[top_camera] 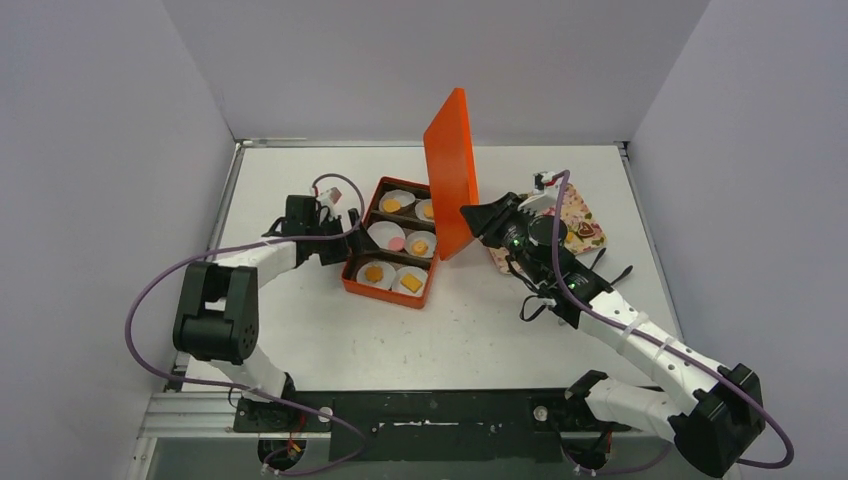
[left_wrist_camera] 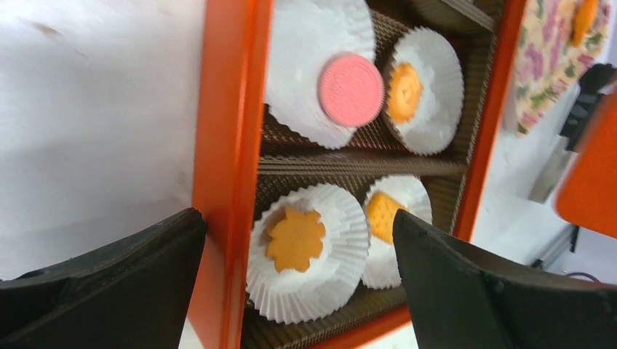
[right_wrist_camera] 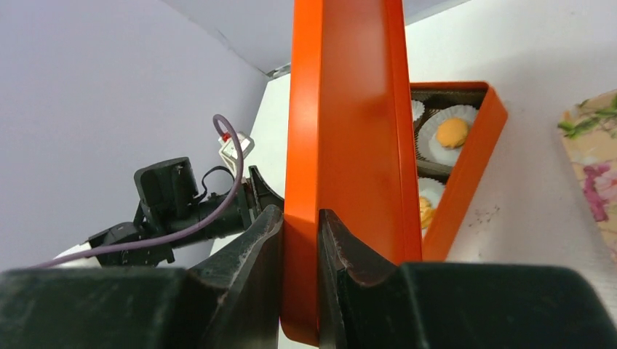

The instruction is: Pack the cookies

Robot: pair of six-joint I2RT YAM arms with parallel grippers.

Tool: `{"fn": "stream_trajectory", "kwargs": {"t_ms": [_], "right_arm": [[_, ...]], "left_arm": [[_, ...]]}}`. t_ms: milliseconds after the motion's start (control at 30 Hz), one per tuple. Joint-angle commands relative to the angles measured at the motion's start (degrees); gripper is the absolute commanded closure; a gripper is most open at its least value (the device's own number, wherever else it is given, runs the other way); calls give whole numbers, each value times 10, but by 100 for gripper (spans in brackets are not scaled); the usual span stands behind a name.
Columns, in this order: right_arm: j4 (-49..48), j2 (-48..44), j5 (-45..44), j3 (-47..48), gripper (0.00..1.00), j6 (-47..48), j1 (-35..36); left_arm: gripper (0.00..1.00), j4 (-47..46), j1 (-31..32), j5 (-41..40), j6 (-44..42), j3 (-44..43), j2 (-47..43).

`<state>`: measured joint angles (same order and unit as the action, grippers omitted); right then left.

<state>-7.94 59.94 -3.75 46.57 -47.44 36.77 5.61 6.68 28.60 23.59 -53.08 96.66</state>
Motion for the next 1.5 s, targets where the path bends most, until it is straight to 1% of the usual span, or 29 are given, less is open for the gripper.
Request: {"fn": "stream_trajectory", "kwargs": {"t_ms": [0,67,100,167,200,267,333,467,533,600,667,867,1000,1167,1300,1467], "right_arm": [[-117,1,33,-2,100,-50,-3],[-130,3,33,-9,100,-67,-4],[-136,4,46,-11,100,-74,-4],[-143,9,56,-13,100,-83,-4],[-150,14,60,-16,100,-91,-4],[-169,23,69,-25,100,-110,-3],[-186,35,76,-32,100,-134,-1],[-239,62,77,-45,100,-168,17],[-264,73,47,-52,100,-181,44],[-290,88,10,-55,100,-187,81],[-330,108,-7,-61,100,-204,108],[-438,159,-48,-94,100,-251,138],[-463,173,-90,-117,100,-266,151],[-498,185,-130,-160,100,-288,156],[-509,201,-143,-184,100,-303,156],[-509,213,-153,-205,100,-312,156]], "left_arm": [[3,-73,56,18,72,53,-95],[3,-106,81,1,112,88,-128],[3,-126,91,-9,135,108,-147],[3,-183,113,-35,194,156,-191],[3,-217,119,-55,221,179,-211],[3,-239,122,-92,268,220,-258],[3,-225,117,-143,290,236,-310],[3,-142,109,-259,291,239,-408],[3,-118,103,-297,298,242,-441],[3,-110,99,-313,306,248,-465],[3,-106,97,-317,307,249,-466],[3,-79,94,-315,296,226,-445],[3,-87,95,-312,297,219,-425],[3,-117,96,-287,311,217,-378],[3,-133,96,-286,307,207,-334],[3,-174,95,-242,307,190,-257]]}}
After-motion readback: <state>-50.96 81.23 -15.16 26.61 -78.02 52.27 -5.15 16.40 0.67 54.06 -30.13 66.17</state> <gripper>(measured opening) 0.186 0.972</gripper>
